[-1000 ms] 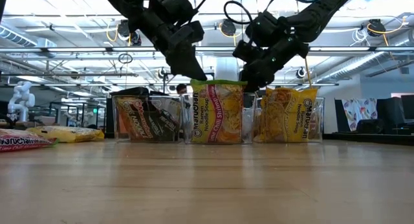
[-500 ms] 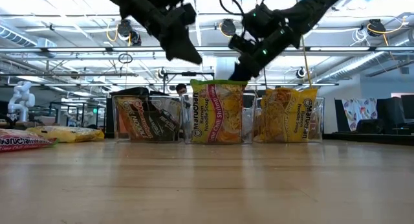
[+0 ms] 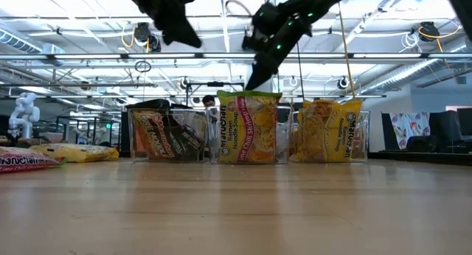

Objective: Sort Maruchan noodles
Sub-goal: Adjust the green noodle pack in the middle transparent bin

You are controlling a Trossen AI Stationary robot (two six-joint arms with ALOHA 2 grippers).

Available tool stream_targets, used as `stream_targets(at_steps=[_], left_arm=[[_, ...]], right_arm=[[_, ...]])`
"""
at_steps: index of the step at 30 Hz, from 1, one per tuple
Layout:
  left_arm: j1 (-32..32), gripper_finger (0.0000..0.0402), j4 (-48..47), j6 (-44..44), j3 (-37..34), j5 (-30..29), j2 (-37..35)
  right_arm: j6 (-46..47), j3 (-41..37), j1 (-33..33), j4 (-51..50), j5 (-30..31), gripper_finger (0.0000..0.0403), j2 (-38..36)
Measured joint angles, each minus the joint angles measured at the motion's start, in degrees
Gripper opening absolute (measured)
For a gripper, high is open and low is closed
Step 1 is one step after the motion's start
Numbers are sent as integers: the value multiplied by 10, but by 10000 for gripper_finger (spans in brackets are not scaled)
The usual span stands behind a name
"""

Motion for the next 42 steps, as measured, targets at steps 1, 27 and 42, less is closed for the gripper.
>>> stream_targets(at_steps=[1,27,42], left_arm=[[0,58,-13,4,0,-11,-5],[1,58,-182,-5,0,-85,-158],[1,58,-181,-84,0,-80,-177]], right_arm=[[-3,18,-1,-22,0,0,17],[-39,55,-20,-121,32,1,91],[-111,40,-21,-199,30,72,91]])
